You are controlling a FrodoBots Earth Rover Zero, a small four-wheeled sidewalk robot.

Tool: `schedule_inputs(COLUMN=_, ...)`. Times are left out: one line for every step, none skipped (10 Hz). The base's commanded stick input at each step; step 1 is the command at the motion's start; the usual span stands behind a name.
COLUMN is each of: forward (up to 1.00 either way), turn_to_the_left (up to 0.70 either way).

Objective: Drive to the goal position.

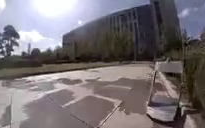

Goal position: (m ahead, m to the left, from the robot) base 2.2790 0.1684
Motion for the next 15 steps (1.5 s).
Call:
schedule_inputs(forward=0.70, turn_to_the_left=0.00)
schedule_inputs(forward=0.70, turn_to_the_left=0.00)
schedule_inputs(forward=0.70, turn_to_the_left=-0.02)
schedule_inputs(forward=0.70, turn_to_the_left=-0.23)
schedule_inputs(forward=0.70, turn_to_the_left=-0.31)
schedule_inputs(forward=0.70, turn_to_the_left=-0.34)
schedule_inputs(forward=0.70, turn_to_the_left=-0.35)
schedule_inputs(forward=0.70, turn_to_the_left=-0.35)
schedule_inputs(forward=0.70, turn_to_the_left=-0.35)
schedule_inputs(forward=0.70, turn_to_the_left=-0.35)
schedule_inputs(forward=0.70, turn_to_the_left=-0.35)
schedule_inputs(forward=0.70, turn_to_the_left=-0.35)
schedule_inputs(forward=0.70, turn_to_the_left=-0.35)
schedule_inputs(forward=0.70, turn_to_the_left=-0.35)
schedule_inputs(forward=0.70, turn_to_the_left=-0.35)
